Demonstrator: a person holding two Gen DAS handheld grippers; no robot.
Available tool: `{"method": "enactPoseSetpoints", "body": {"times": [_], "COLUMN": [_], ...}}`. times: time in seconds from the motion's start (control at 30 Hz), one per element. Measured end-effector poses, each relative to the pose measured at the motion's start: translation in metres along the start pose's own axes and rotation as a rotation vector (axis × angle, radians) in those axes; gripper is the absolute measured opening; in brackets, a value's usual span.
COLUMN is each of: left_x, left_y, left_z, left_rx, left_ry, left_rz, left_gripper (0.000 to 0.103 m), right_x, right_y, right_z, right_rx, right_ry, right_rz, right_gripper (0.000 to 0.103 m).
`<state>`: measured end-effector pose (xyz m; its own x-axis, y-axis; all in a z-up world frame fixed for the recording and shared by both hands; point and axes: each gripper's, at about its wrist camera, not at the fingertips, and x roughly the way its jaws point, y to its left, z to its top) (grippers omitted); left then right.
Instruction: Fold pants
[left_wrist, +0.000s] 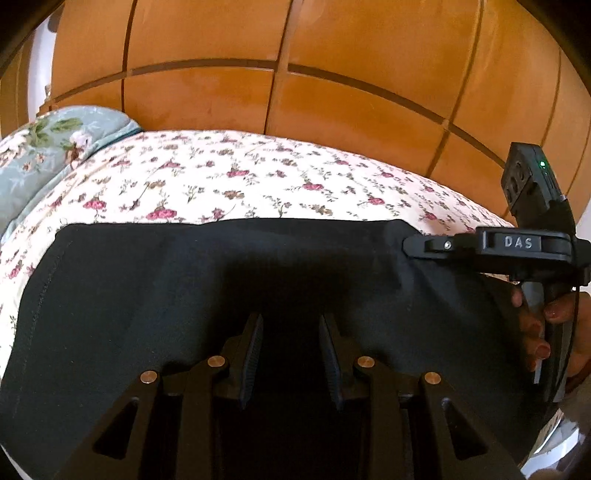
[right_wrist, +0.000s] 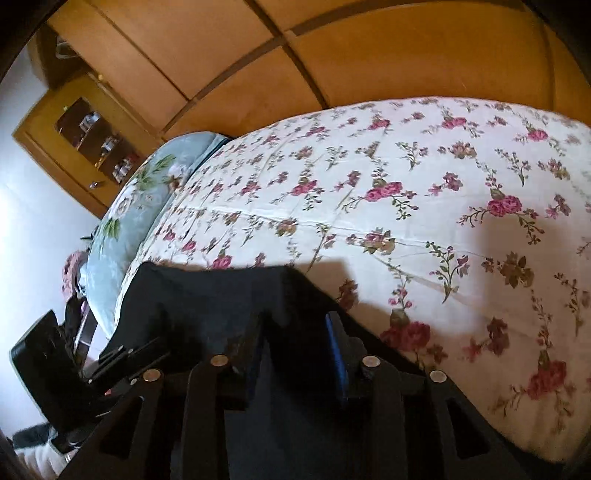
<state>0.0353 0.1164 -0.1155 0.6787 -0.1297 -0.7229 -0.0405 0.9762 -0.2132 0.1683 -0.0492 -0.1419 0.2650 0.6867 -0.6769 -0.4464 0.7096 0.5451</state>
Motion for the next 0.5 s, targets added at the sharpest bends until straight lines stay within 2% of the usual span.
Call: {"method": "enactPoseSetpoints", "body": {"times": [0.1, 0.17, 0.23, 0.4, 0.5], "left_x": [0.005, 0.007, 0.008, 0.009, 0.010], "left_y": [-0.002, -0.007, -0.009, -0.006, -0.004], "left_z": [-0.001, -0.002, -0.002, -0.003, -0.004], "left_rx": [0.012, 0.035, 0.044, 0.028, 0.020], "left_ry": [0.001, -0.001, -0.001, -0.006, -0.016], "left_rz": [0.017, 0.037, 0.047, 0.039, 0.034], "left_gripper": [0.031, 0.031, 0.032, 0.032, 0.032], "right_x": [0.005, 0.011, 0.013, 0.029, 0.040], "right_y": [-0.006, -0.006, -0.005, 0.007, 0.004], "right_z": [0.002, 0.004, 0.009, 0.022, 0.021], "right_rx": [0.010, -0.012, -0.033, -0.087, -0.104], "right_ry": [0.027, 0.043, 0.035, 0.010, -0.016], "right_rz": [0.027, 0.032, 0.039, -0.080, -0.096], "right_gripper": [0.040, 0.038, 0.011, 0.008, 0.007]}}
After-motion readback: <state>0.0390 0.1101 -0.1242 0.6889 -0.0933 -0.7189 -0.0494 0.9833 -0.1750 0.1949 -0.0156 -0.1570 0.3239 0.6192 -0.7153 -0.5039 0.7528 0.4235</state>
